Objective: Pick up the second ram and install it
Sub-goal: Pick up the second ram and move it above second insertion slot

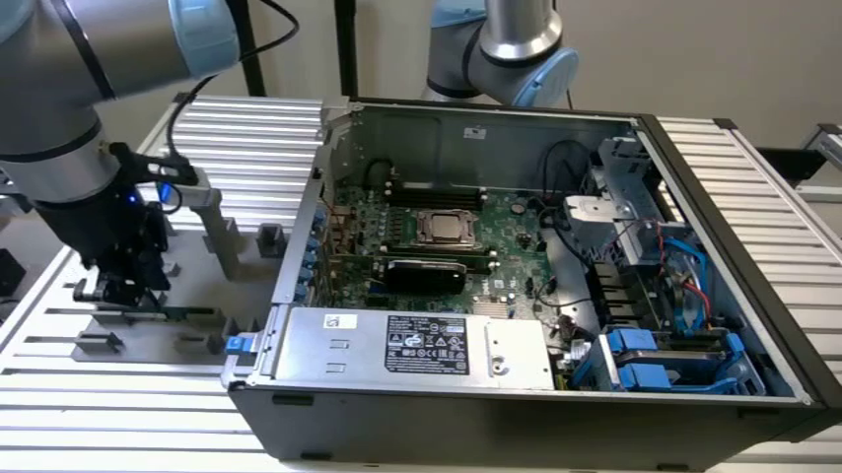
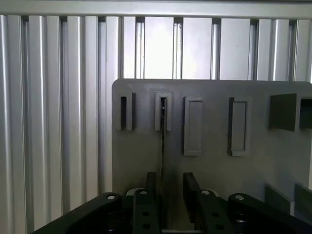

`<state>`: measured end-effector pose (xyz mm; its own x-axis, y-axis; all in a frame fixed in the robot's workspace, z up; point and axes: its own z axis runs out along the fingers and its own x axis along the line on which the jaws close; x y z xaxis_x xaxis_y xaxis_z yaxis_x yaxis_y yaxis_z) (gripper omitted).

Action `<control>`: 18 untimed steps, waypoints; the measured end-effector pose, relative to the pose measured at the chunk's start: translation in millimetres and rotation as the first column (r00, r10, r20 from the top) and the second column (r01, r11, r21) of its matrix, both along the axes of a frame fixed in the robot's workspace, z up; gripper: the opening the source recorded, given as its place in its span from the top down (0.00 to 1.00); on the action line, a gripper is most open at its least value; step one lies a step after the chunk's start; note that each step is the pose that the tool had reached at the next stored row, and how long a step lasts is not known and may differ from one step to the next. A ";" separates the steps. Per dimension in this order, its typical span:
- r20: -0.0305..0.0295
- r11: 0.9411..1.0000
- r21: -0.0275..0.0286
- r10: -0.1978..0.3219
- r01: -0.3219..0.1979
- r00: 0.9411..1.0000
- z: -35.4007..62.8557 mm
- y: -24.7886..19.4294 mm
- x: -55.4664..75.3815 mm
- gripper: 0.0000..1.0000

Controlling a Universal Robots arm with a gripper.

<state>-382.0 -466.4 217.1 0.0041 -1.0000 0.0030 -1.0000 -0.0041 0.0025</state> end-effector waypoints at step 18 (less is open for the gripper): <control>0.000 1.000 -0.001 0.001 -0.001 1.000 -23.0 -1.0 3.6 0.00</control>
